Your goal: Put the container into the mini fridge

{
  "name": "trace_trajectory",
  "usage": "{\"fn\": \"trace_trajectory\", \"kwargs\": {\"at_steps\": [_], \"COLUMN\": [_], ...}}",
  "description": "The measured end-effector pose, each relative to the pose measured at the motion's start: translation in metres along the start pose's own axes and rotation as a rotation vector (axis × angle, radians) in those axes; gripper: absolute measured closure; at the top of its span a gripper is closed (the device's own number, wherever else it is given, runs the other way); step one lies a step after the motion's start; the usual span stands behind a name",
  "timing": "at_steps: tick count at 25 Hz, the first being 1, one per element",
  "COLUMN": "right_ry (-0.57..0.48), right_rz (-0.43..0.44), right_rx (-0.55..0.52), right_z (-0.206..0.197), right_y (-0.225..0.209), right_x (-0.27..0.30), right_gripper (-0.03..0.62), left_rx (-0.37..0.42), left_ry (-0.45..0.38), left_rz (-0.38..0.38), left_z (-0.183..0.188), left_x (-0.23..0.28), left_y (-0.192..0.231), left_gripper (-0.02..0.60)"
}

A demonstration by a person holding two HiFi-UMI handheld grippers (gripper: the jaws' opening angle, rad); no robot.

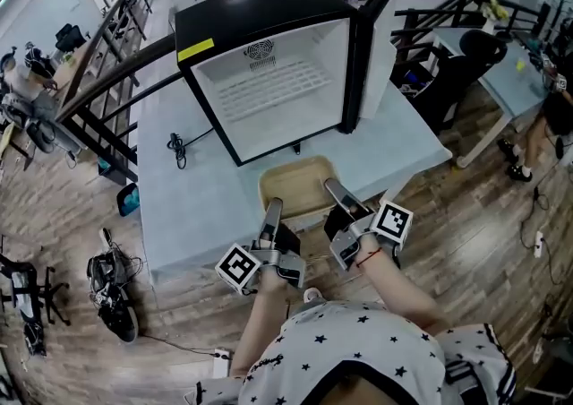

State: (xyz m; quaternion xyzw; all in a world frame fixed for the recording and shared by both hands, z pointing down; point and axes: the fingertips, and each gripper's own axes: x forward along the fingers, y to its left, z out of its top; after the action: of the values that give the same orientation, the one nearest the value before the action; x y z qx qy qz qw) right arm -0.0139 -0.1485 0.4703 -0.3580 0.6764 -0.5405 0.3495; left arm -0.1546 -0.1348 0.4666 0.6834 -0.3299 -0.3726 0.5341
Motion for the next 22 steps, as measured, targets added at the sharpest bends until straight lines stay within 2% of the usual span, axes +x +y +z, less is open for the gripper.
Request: {"fn": "trace_trajectory", "kwargs": {"at_steps": [10, 22], "right_ry": [-0.035, -0.012], "right_rz": [0.002, 0.000], "right_rx": [-0.019, -0.025], "right_z": [0.006, 0.037], "right_y": [-0.003, -0.011], "right_x": [0.038, 0.085], "right_gripper": [0.372, 0.372], "left_rx": [-0.005, -0.010], "left_ry": [0.054, 0.028], "left_rz": [-0.008, -0.012], "left_z": [0.032, 0.053], "left_x": [0.028, 0.075], "left_y": [0.012, 0.020], "left_gripper": [0.356, 0.356]}}
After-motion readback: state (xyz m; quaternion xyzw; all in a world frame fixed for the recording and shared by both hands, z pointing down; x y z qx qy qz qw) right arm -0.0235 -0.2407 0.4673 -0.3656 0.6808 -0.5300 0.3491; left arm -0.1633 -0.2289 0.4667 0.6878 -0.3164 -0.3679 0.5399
